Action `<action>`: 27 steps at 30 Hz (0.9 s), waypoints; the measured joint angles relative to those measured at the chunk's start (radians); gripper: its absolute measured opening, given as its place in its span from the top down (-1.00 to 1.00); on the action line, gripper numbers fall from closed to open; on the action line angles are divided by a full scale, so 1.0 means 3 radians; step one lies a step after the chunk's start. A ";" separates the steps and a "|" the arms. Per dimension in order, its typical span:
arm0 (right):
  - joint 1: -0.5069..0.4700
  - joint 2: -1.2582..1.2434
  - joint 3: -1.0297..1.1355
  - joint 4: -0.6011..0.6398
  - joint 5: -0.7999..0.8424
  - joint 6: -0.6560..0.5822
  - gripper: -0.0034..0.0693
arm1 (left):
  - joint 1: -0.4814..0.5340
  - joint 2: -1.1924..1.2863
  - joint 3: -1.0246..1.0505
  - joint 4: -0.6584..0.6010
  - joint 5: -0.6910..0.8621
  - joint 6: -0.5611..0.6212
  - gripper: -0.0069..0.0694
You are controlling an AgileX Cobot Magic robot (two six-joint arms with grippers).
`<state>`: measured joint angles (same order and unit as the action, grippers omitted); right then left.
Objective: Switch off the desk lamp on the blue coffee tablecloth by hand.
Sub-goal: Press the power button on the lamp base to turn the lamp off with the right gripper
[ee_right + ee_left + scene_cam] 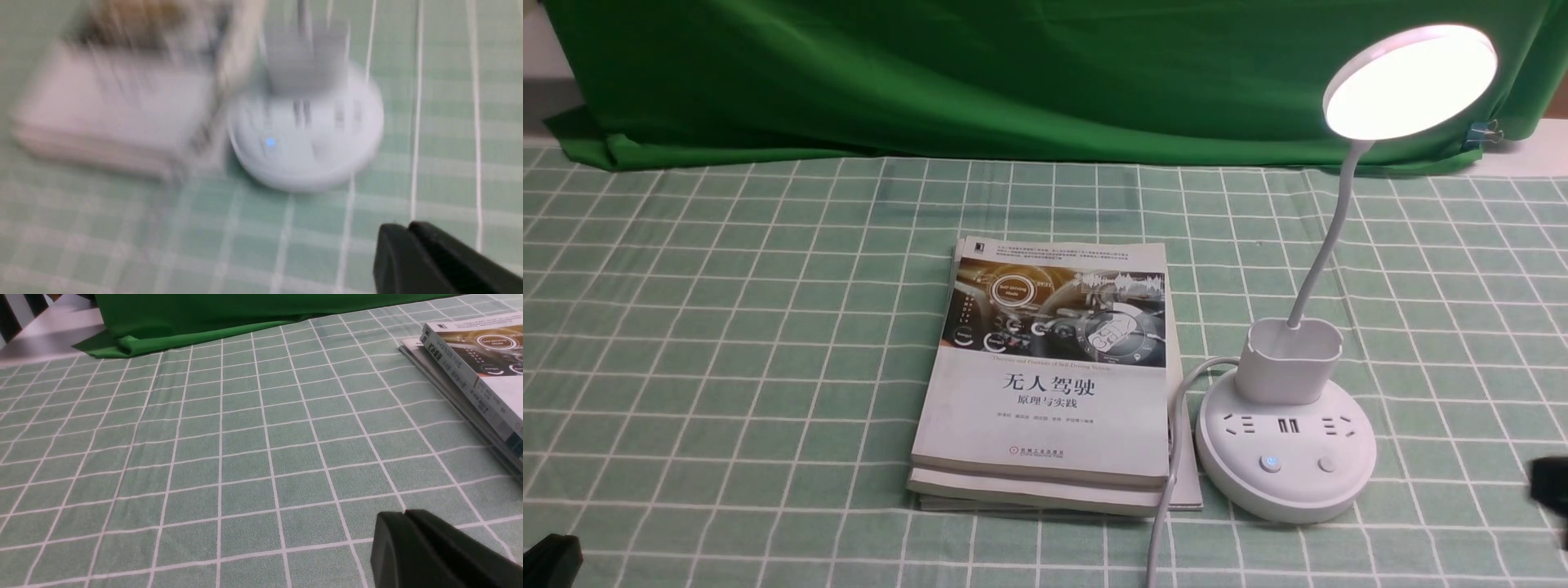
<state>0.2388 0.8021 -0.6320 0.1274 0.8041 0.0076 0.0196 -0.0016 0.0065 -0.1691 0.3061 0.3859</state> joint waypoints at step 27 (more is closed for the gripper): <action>0.0340 0.2603 -0.0935 0.0015 -0.0401 -0.0283 0.82 | 0.0000 0.0000 0.0000 0.0000 0.0000 0.0000 0.82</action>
<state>0.3408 1.5830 -0.9124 0.1319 0.6836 -0.0772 0.0196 -0.0016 0.0065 -0.1691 0.3061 0.3859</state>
